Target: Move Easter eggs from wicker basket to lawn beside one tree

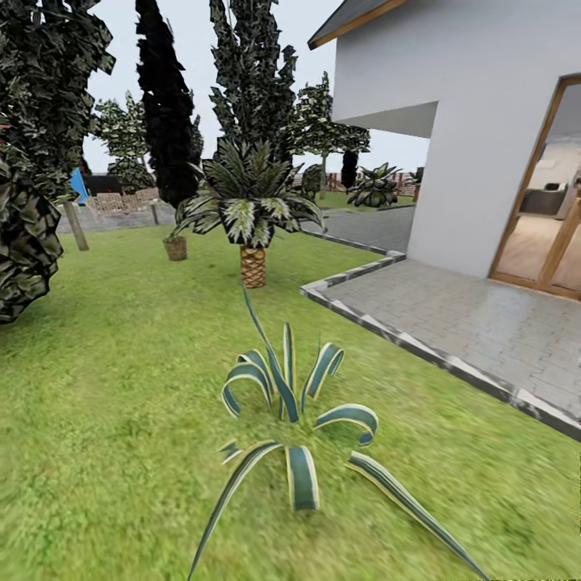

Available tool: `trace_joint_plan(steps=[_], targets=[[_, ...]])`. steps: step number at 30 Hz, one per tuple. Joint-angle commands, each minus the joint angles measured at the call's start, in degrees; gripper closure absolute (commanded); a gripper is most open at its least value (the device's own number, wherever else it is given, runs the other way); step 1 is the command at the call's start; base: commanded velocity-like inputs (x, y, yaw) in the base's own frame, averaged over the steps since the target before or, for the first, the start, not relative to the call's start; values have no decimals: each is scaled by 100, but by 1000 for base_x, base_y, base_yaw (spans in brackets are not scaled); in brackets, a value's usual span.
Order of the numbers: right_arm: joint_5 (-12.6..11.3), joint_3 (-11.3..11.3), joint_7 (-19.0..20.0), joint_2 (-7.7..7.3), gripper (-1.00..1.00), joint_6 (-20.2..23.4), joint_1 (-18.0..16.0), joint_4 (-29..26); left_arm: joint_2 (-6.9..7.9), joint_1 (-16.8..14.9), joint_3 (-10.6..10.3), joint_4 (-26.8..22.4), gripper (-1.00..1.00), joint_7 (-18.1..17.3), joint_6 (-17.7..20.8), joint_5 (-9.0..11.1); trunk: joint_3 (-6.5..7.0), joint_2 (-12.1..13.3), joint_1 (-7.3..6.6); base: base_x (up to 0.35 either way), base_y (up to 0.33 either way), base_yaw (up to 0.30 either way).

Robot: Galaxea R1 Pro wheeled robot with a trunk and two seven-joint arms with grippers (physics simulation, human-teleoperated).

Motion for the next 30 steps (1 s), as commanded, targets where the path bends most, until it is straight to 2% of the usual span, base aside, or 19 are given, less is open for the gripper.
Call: trace_joint_plan(steps=[1, 8, 22, 30], targets=[[1, 3, 3, -1, -100, -15, 1, -3, 0, 5, -2, -13, -100, -1, 2, -4, -4, -2, 2, 125, 281, -218], [1, -4, 4, -1, -100, -15, 1, -3, 0, 5, -2, -13, -100, -1, 2, -4, -13, -2, 2, 125, 281, -209], [1, -5, 0, -1, -100, -12, 1, -3, 0, 5, -2, -13, -100, -1, 2, -4, -14, -2, 2, 125, 281, -13], [1, -5, 1, -1, -100, -15, 1, -3, 0, 5, -2, -13, -100, -1, 2, -4, -14, -2, 2, 125, 281, -243]])
